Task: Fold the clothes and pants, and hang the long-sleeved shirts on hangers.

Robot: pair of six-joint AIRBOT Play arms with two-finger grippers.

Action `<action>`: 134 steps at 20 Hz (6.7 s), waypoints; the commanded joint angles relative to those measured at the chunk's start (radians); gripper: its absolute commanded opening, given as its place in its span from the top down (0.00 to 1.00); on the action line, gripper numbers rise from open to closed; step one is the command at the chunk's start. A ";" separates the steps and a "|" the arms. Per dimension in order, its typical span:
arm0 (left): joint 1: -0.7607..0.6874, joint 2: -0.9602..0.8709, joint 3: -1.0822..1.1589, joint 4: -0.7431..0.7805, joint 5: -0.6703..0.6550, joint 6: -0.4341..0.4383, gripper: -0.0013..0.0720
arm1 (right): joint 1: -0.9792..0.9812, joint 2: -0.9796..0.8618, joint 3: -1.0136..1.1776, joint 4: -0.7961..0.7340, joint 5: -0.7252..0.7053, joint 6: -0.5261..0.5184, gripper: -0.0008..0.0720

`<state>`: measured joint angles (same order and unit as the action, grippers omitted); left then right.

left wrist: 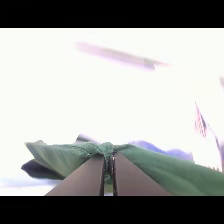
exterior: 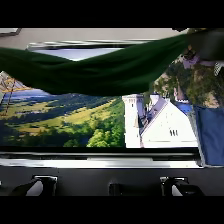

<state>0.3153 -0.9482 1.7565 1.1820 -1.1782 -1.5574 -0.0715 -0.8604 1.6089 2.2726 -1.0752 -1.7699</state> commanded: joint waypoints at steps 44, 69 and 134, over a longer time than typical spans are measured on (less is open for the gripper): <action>-0.213 -0.912 -0.115 0.153 -0.044 0.100 0.97 | 0.001 -0.960 0.063 -0.521 -0.183 0.334 0.95; 0.099 -0.475 -0.624 -0.035 -0.160 0.119 0.60 | -0.280 -0.616 -0.154 -0.298 -0.341 0.079 0.50; 0.130 0.058 -1.169 -0.068 -0.254 0.082 0.97 | -0.260 -0.265 -0.857 -0.122 -0.278 0.132 0.95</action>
<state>0.4065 -0.9638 0.5140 0.9798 -1.2881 -1.4105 -0.3325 -1.2137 0.7509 2.1632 -1.2533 -1.7245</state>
